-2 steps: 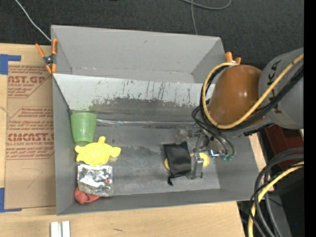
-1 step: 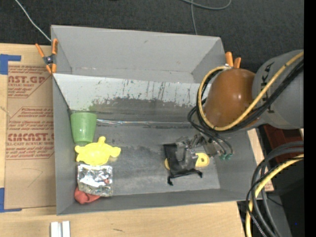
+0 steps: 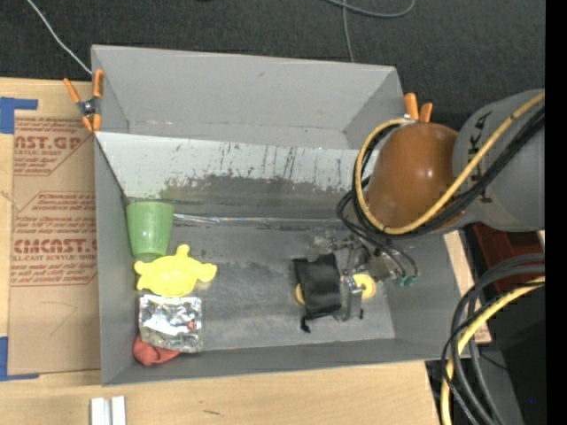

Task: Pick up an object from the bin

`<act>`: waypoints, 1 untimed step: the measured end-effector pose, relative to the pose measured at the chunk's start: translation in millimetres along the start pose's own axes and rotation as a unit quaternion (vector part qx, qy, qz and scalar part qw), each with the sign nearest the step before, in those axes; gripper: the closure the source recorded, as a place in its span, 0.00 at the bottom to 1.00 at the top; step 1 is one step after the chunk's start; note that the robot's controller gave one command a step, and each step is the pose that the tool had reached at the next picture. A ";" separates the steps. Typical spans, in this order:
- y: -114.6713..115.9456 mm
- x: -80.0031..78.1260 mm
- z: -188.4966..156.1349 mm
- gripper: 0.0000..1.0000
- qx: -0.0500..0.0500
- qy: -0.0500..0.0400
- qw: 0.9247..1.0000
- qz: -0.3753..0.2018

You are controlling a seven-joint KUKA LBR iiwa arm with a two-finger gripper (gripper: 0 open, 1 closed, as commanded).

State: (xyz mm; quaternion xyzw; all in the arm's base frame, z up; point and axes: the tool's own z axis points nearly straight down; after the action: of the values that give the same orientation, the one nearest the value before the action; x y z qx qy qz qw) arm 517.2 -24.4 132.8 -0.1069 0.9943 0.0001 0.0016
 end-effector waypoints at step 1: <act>0.0 0.0 0.0 0.00 0.000 0.000 1.000 0.000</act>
Offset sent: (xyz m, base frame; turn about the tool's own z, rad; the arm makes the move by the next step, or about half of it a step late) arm 0.0147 0.0030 -0.0566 -0.3927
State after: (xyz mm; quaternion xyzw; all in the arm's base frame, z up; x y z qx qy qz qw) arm 517.2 -24.4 132.8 -0.1070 0.9943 0.0001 0.0016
